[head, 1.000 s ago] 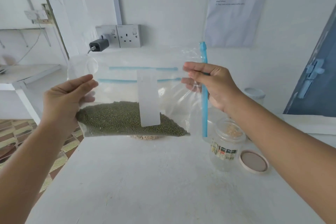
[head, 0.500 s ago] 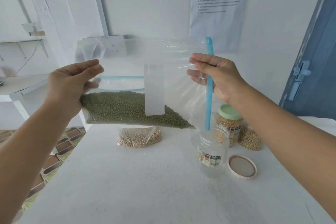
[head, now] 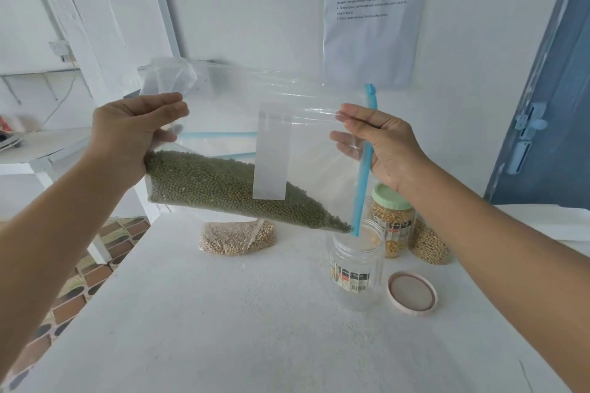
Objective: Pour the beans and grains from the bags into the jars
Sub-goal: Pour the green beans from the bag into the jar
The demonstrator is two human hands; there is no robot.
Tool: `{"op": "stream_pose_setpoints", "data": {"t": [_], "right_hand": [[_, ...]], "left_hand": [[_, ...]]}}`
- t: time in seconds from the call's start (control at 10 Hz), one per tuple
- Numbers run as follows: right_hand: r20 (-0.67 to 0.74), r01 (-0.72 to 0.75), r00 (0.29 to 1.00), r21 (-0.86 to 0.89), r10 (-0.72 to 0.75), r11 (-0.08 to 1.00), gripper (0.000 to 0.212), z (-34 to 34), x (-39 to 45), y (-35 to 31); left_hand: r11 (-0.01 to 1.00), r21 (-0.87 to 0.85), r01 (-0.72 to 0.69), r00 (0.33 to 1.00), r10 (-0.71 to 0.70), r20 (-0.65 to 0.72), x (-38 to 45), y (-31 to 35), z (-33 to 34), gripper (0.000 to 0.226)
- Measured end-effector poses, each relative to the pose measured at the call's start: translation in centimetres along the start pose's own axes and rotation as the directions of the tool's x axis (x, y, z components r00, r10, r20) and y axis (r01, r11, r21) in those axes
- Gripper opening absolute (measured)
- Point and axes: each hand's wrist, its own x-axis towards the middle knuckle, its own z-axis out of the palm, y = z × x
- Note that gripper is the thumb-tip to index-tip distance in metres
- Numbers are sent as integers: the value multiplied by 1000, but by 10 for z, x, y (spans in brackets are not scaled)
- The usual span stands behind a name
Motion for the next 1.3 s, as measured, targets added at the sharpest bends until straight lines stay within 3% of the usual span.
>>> {"op": "stream_pose_setpoints", "data": {"t": [1.3], "right_hand": [[-127,28,992,44,-22,999,24,-4,-11,14]], "left_hand": [[999,-27,-36,995,38,89,32,-5,11,25]]}}
